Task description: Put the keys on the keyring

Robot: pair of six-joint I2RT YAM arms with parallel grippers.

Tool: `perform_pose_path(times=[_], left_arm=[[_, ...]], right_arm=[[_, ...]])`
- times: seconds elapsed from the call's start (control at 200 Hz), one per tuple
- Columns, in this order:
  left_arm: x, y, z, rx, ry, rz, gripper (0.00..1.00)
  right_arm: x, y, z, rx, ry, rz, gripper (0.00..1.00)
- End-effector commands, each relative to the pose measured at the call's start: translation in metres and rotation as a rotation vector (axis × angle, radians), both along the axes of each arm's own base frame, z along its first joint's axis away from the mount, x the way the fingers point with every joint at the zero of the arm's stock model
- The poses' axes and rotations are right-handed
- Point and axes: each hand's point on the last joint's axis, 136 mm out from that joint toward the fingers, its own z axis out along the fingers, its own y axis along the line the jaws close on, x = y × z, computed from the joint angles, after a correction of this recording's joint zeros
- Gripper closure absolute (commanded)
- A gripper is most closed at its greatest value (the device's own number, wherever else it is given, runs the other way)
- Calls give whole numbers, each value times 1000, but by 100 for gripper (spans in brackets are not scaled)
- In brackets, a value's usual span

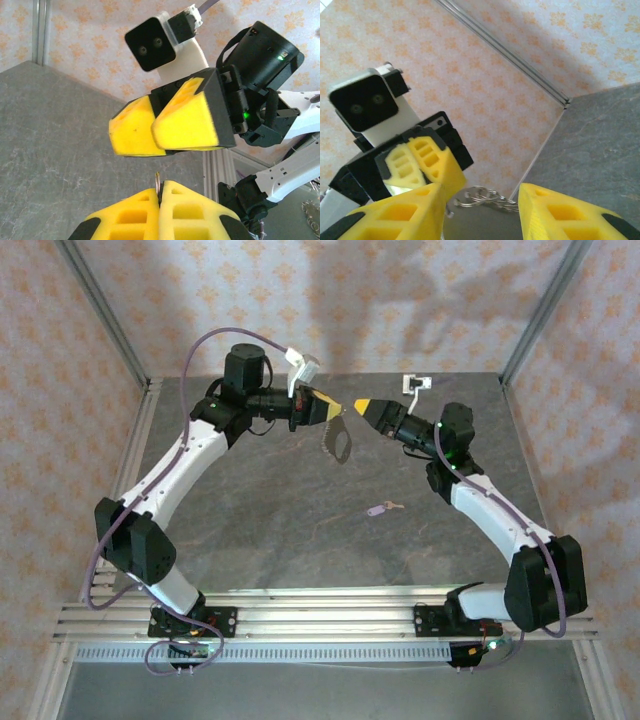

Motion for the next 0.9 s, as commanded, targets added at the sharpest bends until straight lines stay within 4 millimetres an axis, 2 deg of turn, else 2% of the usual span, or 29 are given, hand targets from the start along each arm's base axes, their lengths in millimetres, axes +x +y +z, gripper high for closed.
perform_pose_path(times=[0.0,0.43,0.786,0.896], left_arm=[[-4,1,19,-33,-16,-34,100],[-3,0,23,-36,-13,-41,100],[1,-1,23,-37,-9,-37,100],[1,-2,23,-36,-8,-36,100]], right_arm=[[-9,3,34,80,-108,-17,57],[-14,23,36,107,-113,43,58],[-17,26,30,103,-106,58,77],[-19,27,31,105,-109,70,77]])
